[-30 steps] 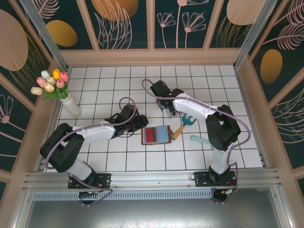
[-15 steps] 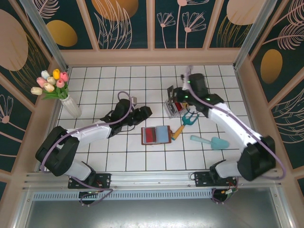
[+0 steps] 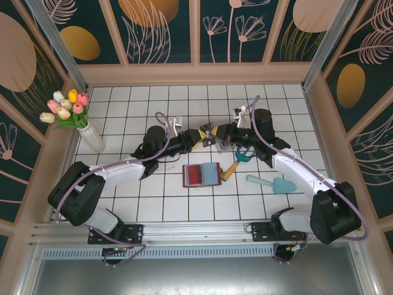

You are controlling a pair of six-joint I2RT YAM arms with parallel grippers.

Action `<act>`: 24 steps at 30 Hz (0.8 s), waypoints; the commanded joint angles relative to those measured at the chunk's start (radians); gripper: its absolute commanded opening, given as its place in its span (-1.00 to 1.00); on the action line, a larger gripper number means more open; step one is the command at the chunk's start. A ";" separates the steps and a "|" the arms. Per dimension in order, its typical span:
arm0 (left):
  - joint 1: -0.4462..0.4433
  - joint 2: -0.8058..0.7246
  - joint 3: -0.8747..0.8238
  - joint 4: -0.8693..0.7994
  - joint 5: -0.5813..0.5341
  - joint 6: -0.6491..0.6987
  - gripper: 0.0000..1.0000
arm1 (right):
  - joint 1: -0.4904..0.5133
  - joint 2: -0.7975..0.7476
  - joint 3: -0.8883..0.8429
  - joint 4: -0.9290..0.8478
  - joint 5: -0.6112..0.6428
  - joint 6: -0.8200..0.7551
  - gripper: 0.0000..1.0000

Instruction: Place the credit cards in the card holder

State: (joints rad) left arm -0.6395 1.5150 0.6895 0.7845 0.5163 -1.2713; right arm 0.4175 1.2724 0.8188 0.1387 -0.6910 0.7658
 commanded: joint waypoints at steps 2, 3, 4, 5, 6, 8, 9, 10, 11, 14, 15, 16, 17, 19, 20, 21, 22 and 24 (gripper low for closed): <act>0.002 0.003 -0.023 0.068 0.013 -0.012 -0.62 | -0.008 0.009 -0.017 0.063 -0.043 0.026 -1.00; 0.002 0.000 -0.027 0.068 0.009 -0.013 -0.72 | -0.007 0.012 -0.015 0.052 -0.039 0.020 -1.00; 0.002 -0.005 -0.033 0.066 0.002 -0.013 -0.82 | -0.007 0.015 -0.017 0.030 -0.029 0.008 -0.96; 0.003 -0.012 -0.038 0.056 -0.002 -0.009 -0.90 | -0.007 0.017 -0.017 -0.008 -0.003 -0.010 -0.89; 0.002 -0.019 -0.042 0.029 -0.011 0.001 -0.95 | -0.005 0.018 -0.015 -0.050 0.031 -0.029 -0.85; 0.002 -0.048 -0.050 -0.078 -0.055 0.042 -1.00 | 0.006 0.015 -0.021 -0.178 0.168 -0.093 -0.71; 0.001 -0.062 -0.051 -0.137 -0.077 0.065 -1.00 | 0.014 0.017 -0.025 -0.235 0.233 -0.114 -0.62; 0.003 -0.076 -0.054 -0.208 -0.103 0.089 -1.00 | 0.019 0.022 -0.032 -0.283 0.284 -0.126 -0.56; 0.002 -0.087 -0.056 -0.261 -0.122 0.108 -1.00 | 0.024 0.030 -0.051 -0.306 0.314 -0.137 -0.56; 0.002 -0.111 -0.083 -0.360 -0.152 0.137 -1.00 | 0.036 0.040 -0.125 -0.286 0.331 -0.115 -0.55; 0.001 -0.114 -0.090 -0.380 -0.156 0.143 -1.00 | 0.040 0.041 -0.144 -0.272 0.336 -0.101 -0.55; 0.001 -0.115 -0.102 -0.388 -0.152 0.142 -1.00 | 0.041 0.045 -0.160 -0.262 0.334 -0.091 -0.54; 0.001 -0.117 -0.113 -0.391 -0.145 0.143 -1.00 | 0.046 0.050 -0.170 -0.255 0.340 -0.089 -0.53; 0.000 -0.113 -0.120 -0.418 -0.132 0.149 -1.00 | 0.056 0.070 -0.173 -0.277 0.384 -0.087 -0.52; -0.002 -0.108 -0.119 -0.435 -0.125 0.158 -1.00 | 0.061 0.085 -0.178 -0.281 0.395 -0.093 -0.52; -0.005 -0.103 -0.113 -0.455 -0.121 0.170 -1.00 | 0.061 0.098 -0.185 -0.273 0.388 -0.098 -0.52; -0.013 -0.095 -0.107 -0.476 -0.122 0.181 -1.00 | 0.062 0.119 -0.187 -0.266 0.380 -0.111 -0.52; -0.023 -0.083 -0.094 -0.499 -0.123 0.193 -1.00 | 0.070 0.138 -0.186 -0.272 0.413 -0.124 -0.52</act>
State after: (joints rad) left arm -0.6476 1.4181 0.5762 0.3603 0.3912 -1.1286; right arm 0.4767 1.3849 0.6430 -0.1287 -0.3359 0.6727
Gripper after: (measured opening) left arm 0.060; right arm 0.242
